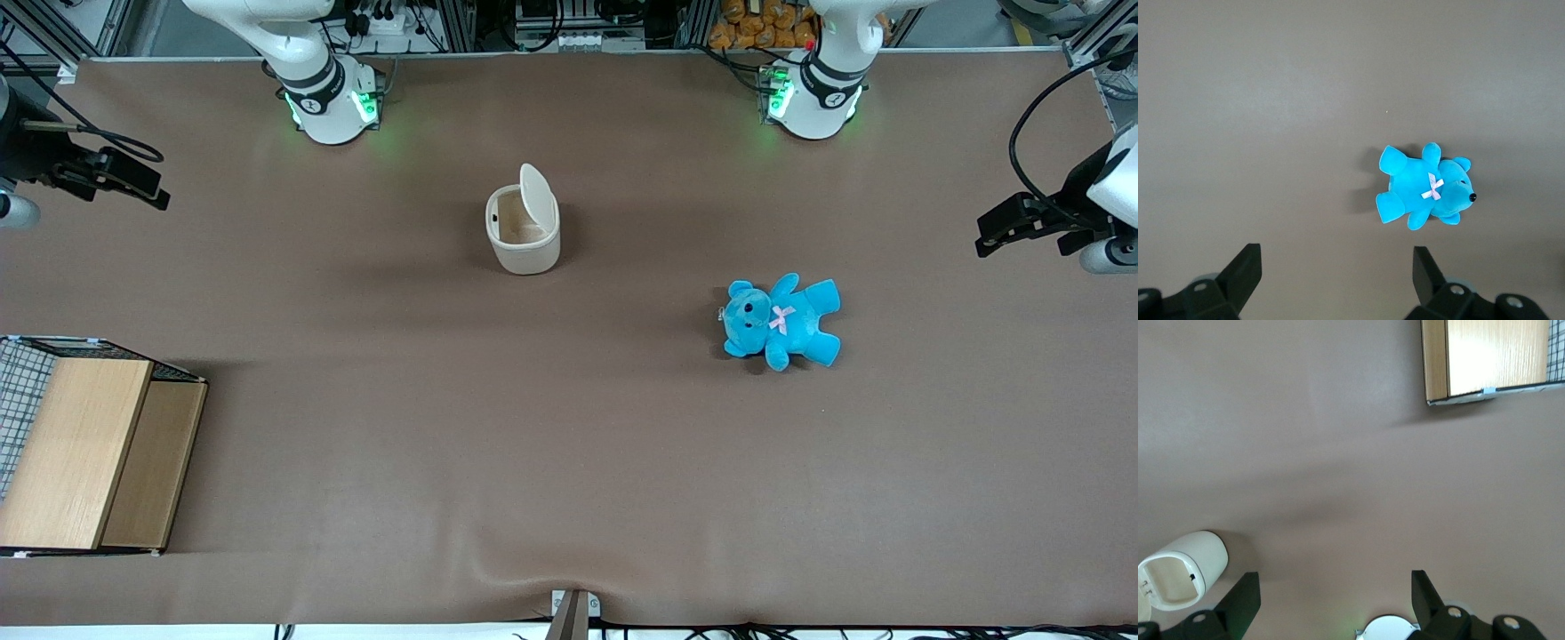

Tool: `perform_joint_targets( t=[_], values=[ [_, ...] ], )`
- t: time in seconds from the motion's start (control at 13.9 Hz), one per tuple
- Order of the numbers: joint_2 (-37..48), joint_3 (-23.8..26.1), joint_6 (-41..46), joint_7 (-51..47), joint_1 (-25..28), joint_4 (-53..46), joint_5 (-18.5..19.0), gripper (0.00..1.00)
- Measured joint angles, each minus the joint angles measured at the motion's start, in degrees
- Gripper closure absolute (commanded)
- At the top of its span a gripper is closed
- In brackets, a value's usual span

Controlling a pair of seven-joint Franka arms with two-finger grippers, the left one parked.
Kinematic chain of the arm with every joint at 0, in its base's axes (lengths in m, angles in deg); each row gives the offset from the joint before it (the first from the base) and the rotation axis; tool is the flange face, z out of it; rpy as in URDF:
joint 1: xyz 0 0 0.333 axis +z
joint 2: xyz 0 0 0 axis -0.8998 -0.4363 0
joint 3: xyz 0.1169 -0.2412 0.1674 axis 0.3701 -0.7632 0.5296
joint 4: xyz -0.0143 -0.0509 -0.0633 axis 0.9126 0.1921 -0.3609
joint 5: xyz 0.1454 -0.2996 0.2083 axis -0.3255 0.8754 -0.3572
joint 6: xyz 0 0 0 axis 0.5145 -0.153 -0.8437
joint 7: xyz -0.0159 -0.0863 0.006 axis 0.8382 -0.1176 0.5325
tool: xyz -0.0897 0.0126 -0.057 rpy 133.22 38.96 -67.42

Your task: Open trash can with right arm

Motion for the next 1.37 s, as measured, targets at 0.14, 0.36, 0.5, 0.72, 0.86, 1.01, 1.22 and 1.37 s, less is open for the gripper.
perform_joint_targets(
  t=[0.14, 0.36, 0.5, 0.72, 0.86, 1.01, 1.22, 1.37],
  values=[
    [-0.7, 0.0, -0.6, 0.1, -0.3, -0.9, 0.0, 0.0],
    [-1.7, 0.0, -0.6, 0.6, -0.5, -2.0, 0.1, 0.0],
    [-1.9, 0.0, -0.8, 1.4, -0.5, -2.2, 0.3, 0.0],
    [-1.9, 0.0, -2.2, 2.7, -0.5, -2.2, 1.8, 0.0],
    [-1.9, 0.0, -2.3, 2.9, -0.7, -2.2, 1.8, 0.0],
    [-1.9, 0.0, -2.4, 3.0, -1.2, -2.2, 1.8, 0.0],
    [-2.0, 0.0, -2.4, 3.4, -1.6, -2.2, 1.8, 0.0],
    [-2.1, 0.0, -2.4, 3.6, -1.6, -2.2, 1.8, 0.0]
  ],
)
